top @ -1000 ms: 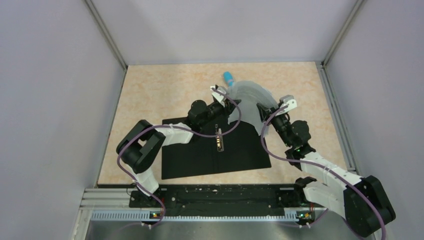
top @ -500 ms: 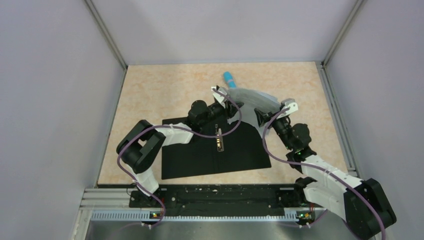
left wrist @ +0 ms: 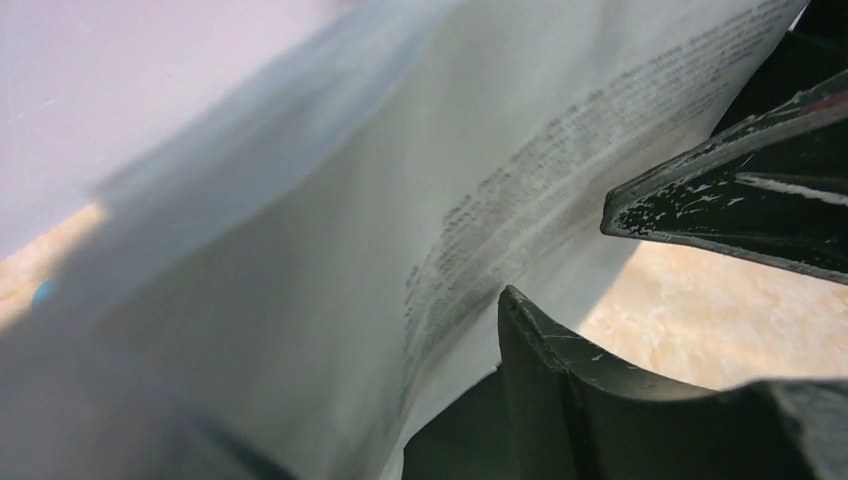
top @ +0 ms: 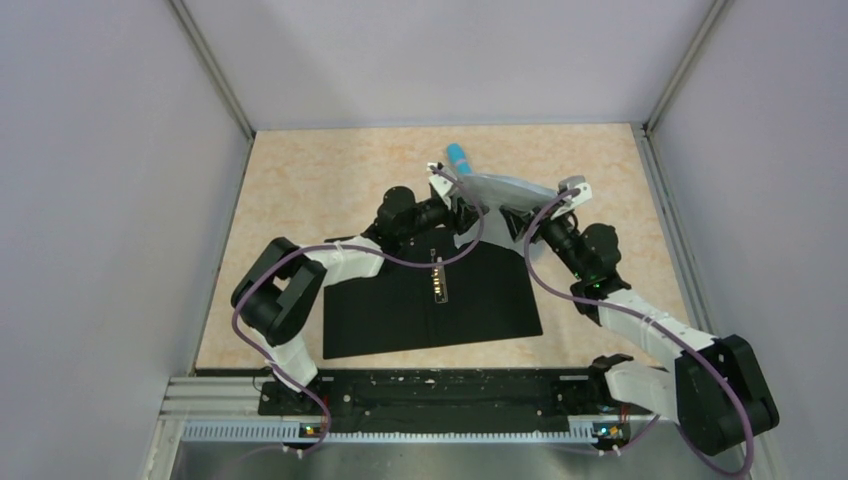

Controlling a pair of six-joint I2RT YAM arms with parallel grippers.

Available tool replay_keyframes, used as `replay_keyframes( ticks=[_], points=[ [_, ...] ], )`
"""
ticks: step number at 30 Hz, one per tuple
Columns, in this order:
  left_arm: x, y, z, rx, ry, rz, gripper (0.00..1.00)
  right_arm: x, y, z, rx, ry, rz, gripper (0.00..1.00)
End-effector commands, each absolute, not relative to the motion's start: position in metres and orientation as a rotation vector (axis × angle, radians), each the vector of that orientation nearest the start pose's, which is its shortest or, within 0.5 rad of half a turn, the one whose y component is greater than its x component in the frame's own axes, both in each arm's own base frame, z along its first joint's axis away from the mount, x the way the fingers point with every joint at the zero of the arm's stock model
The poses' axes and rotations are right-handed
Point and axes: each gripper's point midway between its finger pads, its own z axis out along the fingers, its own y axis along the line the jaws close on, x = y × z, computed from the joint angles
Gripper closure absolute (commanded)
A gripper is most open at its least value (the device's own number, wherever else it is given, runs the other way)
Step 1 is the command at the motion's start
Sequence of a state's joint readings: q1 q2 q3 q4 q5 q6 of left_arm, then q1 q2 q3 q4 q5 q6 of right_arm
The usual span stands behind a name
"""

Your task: Put the files into the folder

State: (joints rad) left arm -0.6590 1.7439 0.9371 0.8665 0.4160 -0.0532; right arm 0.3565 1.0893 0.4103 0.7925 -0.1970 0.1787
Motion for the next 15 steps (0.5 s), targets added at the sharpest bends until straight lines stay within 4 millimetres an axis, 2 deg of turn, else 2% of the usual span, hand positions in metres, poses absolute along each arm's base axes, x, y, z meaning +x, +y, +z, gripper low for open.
replay_keyframes(
  ticks=[1, 3, 11, 15],
  points=[
    [0.364, -0.374, 0.224, 0.805, 1.351, -0.885, 0.47, 0.340, 0.180, 0.258, -0.322, 1.388, 0.634, 0.33],
    [0.365, -0.371, 0.224, 0.797, 1.356, -0.877, 0.47, 0.342, 0.180, 0.255, -0.326, 1.405, 0.623, 0.33],
    [0.367, -0.375, 0.223, 0.791, 1.365, -0.902, 0.47, 0.343, 0.158, 0.232, -0.264, 1.450, 0.569, 0.32],
    [0.369, -0.378, 0.226, 0.796, 1.367, -0.911, 0.48, 0.344, 0.145, 0.231, -0.215, 1.436, 0.584, 0.31]
  ],
)
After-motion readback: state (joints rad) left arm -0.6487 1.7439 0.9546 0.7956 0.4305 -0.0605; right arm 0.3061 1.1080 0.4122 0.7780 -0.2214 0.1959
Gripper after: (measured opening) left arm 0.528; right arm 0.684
